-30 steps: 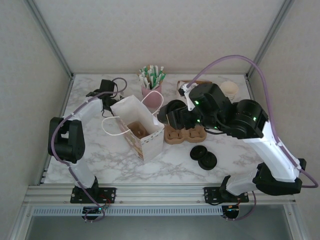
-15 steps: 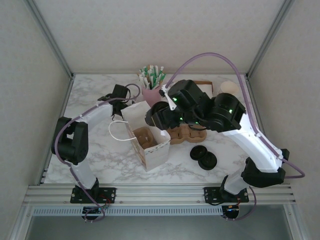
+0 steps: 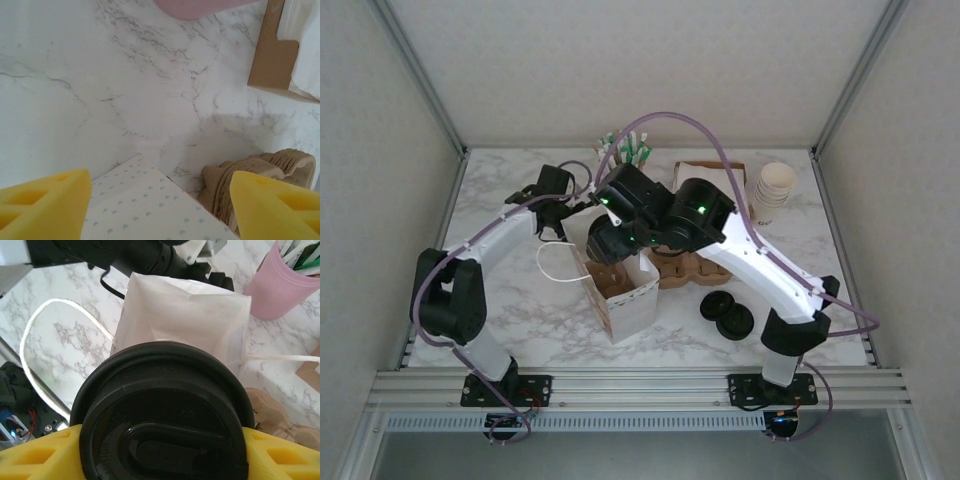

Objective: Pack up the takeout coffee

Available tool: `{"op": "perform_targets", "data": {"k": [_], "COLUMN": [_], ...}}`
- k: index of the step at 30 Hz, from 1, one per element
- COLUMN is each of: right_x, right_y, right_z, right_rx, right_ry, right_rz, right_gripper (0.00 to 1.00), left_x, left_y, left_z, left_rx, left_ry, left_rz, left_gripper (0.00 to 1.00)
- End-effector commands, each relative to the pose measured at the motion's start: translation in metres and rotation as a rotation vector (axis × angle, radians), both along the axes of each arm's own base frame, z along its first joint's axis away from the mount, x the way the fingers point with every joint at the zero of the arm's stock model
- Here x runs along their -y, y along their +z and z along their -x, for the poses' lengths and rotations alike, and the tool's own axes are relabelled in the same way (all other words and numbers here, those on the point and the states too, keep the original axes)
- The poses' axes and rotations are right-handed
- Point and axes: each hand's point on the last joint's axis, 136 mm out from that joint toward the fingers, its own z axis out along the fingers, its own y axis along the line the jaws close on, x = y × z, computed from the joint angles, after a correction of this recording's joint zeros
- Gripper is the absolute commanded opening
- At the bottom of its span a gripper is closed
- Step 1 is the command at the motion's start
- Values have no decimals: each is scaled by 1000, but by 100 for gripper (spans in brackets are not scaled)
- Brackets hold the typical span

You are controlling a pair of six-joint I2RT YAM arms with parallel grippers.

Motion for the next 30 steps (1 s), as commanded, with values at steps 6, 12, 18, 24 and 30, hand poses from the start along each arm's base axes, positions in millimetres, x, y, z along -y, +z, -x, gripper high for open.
{"op": "perform_targets", "data": {"k": [6, 12, 18, 24, 30], "right_x": [-10, -18, -23, -28, -30], "right_y": [-28, -56, -82, -103, -118], "right_z": [-14, -15, -15, -16, -23], "right_rx": [55, 32, 7, -22, -47], "right_ry": [9, 51, 85, 92, 72], "right_rz": [129, 198, 253, 281, 289], "right_gripper": [60, 58, 56, 55, 53], "left_x": [-41, -43, -46, -47, -54], "left_y": [7, 3, -1, -7, -18], "left_z": [7, 14, 17, 18, 21], "left_rx": [3, -13, -22, -38, -67], "left_ry": [129, 122, 129, 135, 160], "left_rz": [-70, -67, -74, -82, -105], "left_gripper": [73, 72, 71, 70, 69]}}
